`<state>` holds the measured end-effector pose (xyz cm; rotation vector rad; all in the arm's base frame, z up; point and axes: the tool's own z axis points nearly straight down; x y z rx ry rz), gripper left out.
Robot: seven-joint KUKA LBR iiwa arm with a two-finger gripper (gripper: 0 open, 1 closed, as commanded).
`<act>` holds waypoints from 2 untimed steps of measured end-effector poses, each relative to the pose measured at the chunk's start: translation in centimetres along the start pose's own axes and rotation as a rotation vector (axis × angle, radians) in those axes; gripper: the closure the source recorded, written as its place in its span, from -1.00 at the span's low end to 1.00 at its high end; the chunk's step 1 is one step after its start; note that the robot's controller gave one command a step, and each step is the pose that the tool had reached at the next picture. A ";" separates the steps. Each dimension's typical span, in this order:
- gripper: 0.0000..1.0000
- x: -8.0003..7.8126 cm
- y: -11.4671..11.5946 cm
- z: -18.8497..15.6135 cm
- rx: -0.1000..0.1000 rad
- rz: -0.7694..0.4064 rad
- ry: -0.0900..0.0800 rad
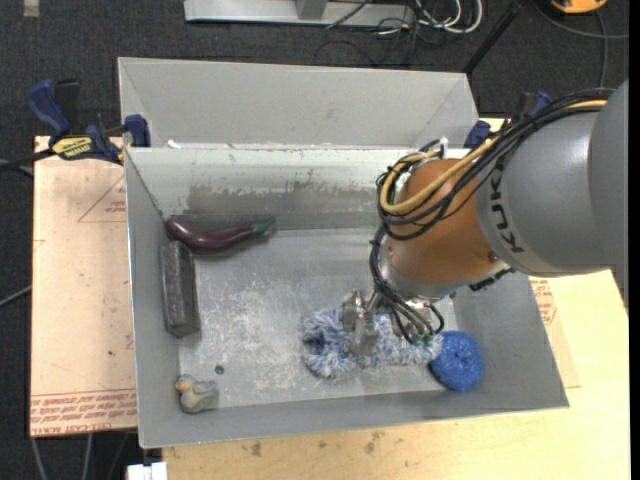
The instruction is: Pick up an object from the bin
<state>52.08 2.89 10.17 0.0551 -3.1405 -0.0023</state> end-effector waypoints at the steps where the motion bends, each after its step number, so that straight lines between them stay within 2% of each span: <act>1: 1.00 0.0 0.0 0.0 0.000 0.000 0.000; 2: 1.00 -3.6 -0.6 -12.8 0.001 -0.044 -0.003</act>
Offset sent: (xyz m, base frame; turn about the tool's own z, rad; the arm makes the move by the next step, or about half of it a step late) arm 0.0357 -0.0054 0.1285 -0.0450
